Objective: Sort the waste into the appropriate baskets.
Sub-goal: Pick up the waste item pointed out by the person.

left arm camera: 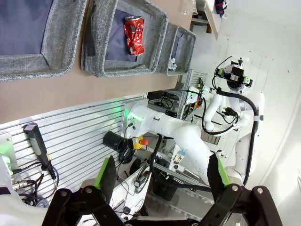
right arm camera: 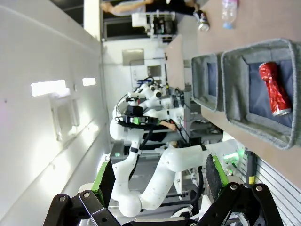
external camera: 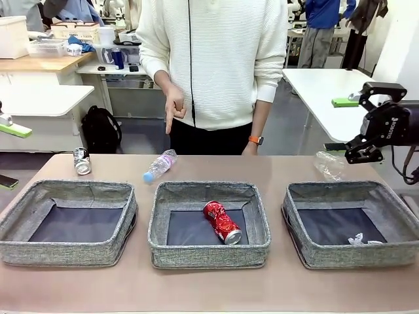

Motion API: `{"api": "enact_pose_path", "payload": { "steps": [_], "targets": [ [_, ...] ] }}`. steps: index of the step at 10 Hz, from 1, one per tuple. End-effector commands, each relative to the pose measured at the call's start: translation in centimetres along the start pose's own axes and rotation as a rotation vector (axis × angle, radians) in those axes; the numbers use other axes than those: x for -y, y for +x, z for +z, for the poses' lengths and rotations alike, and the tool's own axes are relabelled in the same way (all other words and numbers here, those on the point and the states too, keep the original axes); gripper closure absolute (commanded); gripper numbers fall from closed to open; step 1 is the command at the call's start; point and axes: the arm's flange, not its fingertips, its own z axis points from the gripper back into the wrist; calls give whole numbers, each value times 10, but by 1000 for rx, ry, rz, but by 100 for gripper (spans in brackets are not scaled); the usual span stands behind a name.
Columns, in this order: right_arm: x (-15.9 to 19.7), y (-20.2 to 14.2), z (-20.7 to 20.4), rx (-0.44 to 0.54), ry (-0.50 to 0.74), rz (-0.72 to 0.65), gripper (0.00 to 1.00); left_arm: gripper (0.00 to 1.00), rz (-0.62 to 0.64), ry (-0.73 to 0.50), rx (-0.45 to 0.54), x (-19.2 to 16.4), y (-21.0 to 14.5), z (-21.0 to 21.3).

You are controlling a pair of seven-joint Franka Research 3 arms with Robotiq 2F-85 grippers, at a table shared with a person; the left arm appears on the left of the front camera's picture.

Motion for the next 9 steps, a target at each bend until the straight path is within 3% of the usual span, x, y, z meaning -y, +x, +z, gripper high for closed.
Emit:
{"api": "enact_pose_path", "payload": {
  "steps": [1,4,6,8,9],
  "targets": [
    [-3,0,0,2,19,-2,0,0,-19,-14,0,1,1,1],
    [-3,0,0,2,19,-2,0,0,0,0,0,0,0,0],
    [-3,0,0,2,19,-2,0,0,-441,317,104,35,12,-42],
    [-3,0,0,2,19,-2,0,0,-608,559,306,72,29,-107],
    [-3,0,0,2,19,-2,0,0,-698,581,317,87,37,-131]
  ]
}}
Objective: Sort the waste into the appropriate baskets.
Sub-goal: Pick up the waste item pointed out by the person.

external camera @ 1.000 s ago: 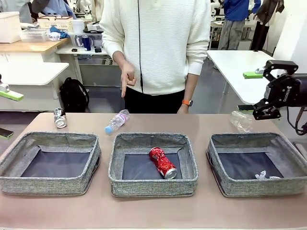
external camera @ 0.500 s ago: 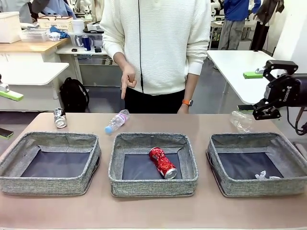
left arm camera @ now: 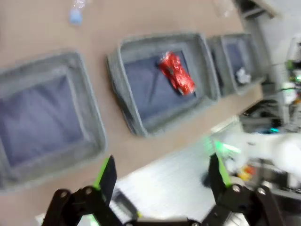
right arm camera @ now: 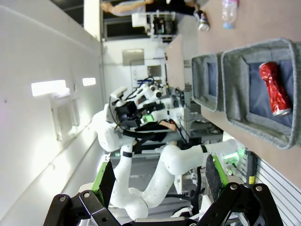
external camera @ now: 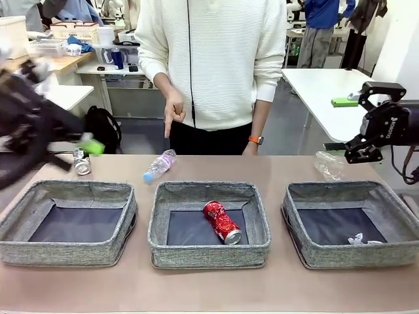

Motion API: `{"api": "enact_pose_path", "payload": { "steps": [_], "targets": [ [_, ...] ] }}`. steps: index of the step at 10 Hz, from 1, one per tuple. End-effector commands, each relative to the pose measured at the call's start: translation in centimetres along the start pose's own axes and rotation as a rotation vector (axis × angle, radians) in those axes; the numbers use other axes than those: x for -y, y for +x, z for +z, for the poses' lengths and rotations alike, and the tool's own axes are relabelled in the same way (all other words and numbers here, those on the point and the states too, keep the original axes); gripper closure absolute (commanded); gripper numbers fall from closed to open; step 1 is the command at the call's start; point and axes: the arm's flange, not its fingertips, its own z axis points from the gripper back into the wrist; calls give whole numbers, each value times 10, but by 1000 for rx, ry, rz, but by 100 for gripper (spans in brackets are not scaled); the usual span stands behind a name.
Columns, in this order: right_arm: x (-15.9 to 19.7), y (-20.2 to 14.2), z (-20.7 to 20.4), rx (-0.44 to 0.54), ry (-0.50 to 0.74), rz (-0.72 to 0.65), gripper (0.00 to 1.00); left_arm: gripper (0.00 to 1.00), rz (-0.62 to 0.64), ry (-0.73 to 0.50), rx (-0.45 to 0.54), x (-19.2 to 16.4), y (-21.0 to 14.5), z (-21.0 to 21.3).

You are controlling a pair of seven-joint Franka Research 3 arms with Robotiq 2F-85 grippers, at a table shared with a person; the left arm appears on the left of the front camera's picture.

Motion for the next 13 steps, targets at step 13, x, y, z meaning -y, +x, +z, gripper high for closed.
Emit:
{"api": "enact_pose_path", "payload": {
  "steps": [13],
  "targets": [
    [-3,0,0,2,19,-2,0,0,-492,151,-287,-40,209,-186]
  ]
}}
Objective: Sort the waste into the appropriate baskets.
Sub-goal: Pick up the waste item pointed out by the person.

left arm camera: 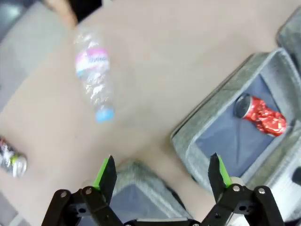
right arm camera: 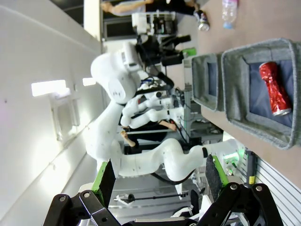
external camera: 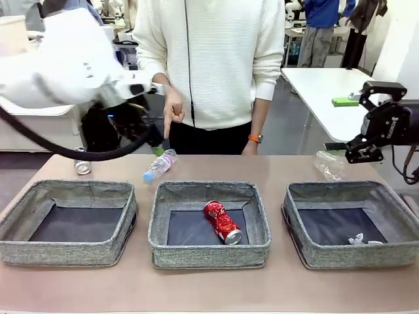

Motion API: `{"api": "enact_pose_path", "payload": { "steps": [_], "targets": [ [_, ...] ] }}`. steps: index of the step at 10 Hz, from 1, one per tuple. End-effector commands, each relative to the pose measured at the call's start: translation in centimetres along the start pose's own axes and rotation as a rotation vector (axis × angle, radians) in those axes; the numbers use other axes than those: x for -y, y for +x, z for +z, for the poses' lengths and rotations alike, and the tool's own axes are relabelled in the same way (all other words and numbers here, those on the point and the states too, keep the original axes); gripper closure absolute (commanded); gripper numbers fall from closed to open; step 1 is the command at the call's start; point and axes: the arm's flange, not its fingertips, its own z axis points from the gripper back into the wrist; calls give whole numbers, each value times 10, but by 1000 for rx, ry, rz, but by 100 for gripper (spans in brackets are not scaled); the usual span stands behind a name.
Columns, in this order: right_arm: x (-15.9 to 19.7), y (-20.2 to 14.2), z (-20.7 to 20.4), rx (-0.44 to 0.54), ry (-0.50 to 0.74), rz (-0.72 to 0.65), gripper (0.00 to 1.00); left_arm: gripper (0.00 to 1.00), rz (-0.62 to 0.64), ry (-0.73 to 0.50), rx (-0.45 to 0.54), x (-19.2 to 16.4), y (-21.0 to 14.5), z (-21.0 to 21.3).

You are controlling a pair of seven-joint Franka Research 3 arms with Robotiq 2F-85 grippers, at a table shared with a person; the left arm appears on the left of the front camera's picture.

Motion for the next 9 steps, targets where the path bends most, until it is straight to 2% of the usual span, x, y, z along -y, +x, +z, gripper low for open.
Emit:
{"api": "enact_pose_path", "payload": {
  "steps": [1,2,3,6,7,8,9],
  "targets": [
    [-3,0,0,3,18,-2,0,0,-49,-17,-11,-24,31,-20],
    [-3,0,0,3,18,-2,0,0,-63,-68,1,-35,37,-38],
    [-3,0,0,3,18,-2,0,0,-39,-61,20,-46,41,-56],
    [-3,0,0,3,18,-2,0,0,18,-18,65,-61,40,-82],
    [-3,0,0,3,18,-2,0,0,-8,67,121,-65,37,-91],
    [-3,0,0,3,18,-2,0,0,9,81,147,-69,35,-101],
    [-3,0,0,3,18,-2,0,0,25,96,137,-75,36,-111]
  ]
}}
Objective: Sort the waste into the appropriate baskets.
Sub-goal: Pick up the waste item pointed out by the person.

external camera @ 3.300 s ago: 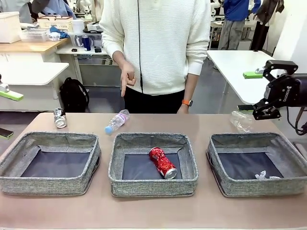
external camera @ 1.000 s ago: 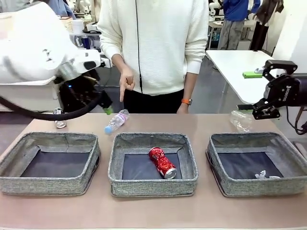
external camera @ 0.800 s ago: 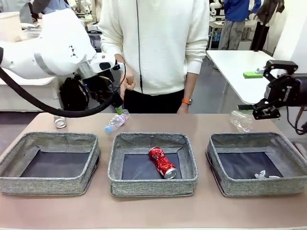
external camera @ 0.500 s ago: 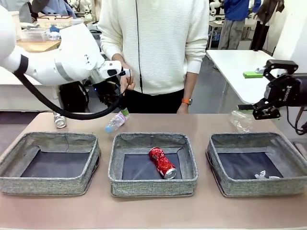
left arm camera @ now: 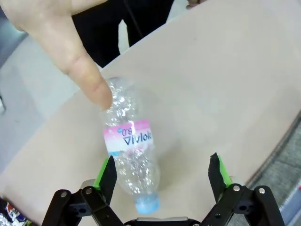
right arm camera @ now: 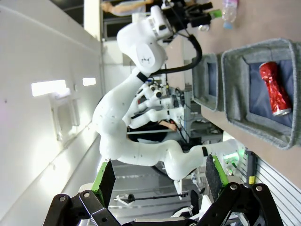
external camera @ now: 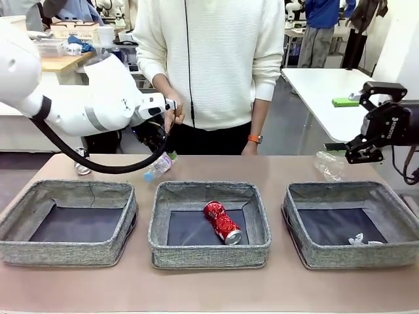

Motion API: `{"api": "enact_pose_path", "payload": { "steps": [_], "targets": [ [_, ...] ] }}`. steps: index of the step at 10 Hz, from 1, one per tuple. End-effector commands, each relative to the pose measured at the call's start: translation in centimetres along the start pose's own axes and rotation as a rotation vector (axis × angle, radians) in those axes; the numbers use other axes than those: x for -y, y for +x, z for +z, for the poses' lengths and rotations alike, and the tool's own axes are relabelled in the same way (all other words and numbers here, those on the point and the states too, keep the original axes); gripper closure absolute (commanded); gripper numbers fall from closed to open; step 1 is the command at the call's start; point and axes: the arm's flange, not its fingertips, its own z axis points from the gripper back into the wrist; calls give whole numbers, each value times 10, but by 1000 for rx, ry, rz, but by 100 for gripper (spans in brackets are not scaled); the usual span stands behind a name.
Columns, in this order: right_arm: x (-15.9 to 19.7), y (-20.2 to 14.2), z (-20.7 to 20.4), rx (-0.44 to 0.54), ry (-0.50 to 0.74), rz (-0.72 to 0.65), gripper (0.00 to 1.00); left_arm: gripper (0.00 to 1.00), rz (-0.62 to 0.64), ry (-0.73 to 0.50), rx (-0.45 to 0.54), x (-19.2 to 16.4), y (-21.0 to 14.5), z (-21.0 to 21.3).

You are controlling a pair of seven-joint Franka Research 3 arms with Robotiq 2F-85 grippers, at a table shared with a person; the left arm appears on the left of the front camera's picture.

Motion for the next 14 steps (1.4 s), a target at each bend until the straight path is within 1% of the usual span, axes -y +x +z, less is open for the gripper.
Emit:
{"api": "enact_pose_path", "payload": {
  "steps": [1,3,8,11,12,13,14],
  "targets": [
    [-3,0,0,3,18,-2,0,0,14,64,-13,-5,-8,-17],
    [-3,0,0,3,18,-2,0,0,28,114,-44,-10,-8,-28],
    [-3,0,0,3,18,-2,0,0,53,81,-64,-24,-13,-41],
    [-3,0,0,3,18,-2,0,0,65,101,-55,-24,-13,-41],
    [-3,0,0,3,18,-2,0,58,52,120,-75,-24,-14,-42],
    [-3,0,0,3,18,-2,0,59,40,117,-82,-22,-15,-44],
    [-3,0,0,3,18,-2,0,100,33,110,-96,-20,-17,-46]
  ]
}}
